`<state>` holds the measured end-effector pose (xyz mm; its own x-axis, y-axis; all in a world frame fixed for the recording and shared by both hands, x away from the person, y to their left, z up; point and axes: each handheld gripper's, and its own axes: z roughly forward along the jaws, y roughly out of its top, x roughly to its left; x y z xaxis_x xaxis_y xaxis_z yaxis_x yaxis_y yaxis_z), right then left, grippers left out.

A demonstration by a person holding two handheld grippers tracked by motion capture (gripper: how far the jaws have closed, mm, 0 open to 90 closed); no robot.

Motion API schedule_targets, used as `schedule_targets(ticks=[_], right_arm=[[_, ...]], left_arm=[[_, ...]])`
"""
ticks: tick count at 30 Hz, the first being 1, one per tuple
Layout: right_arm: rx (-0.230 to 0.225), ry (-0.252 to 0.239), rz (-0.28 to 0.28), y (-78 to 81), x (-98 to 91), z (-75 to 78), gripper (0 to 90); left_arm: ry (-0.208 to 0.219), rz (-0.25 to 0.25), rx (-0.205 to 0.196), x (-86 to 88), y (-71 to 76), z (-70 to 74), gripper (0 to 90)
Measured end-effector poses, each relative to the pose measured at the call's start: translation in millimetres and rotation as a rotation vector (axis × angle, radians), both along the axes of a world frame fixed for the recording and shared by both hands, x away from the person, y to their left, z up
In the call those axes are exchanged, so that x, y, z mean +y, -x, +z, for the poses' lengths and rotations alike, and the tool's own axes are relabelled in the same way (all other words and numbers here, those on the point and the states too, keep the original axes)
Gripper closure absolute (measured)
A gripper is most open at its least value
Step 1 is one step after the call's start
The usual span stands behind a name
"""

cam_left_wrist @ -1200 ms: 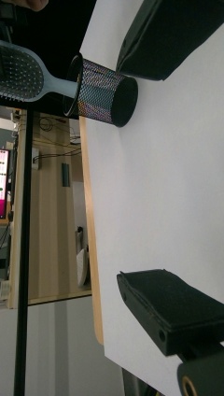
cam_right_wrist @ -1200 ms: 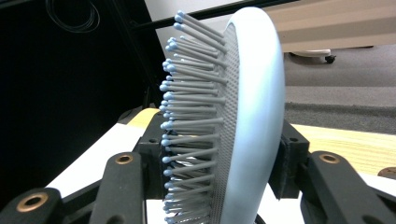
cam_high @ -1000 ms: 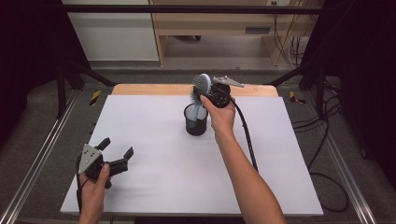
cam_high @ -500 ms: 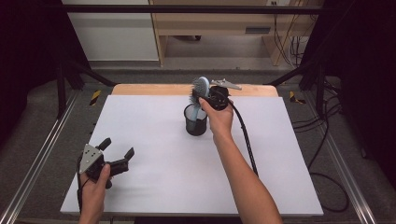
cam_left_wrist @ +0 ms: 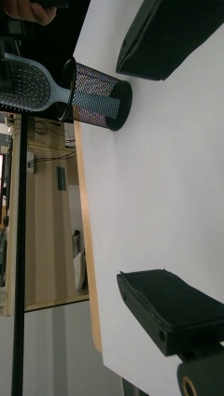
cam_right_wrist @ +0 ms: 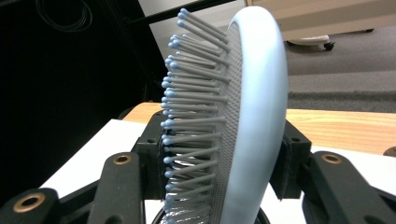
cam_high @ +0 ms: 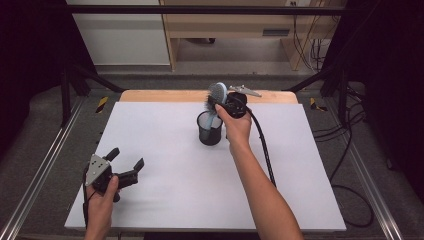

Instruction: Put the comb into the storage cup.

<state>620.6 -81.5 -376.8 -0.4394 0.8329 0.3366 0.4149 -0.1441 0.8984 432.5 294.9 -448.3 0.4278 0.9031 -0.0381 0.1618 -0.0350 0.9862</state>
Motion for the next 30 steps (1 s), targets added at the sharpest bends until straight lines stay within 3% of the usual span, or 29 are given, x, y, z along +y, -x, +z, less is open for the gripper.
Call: schedule_targets(ticks=[30], right_arm=[[0.052,-0.023,-0.042,-4.1,-21.7,-7.0,44.2]], left_arm=[[-0.003,-0.004,0.002,-0.9,-0.3,-0.3,2.0]])
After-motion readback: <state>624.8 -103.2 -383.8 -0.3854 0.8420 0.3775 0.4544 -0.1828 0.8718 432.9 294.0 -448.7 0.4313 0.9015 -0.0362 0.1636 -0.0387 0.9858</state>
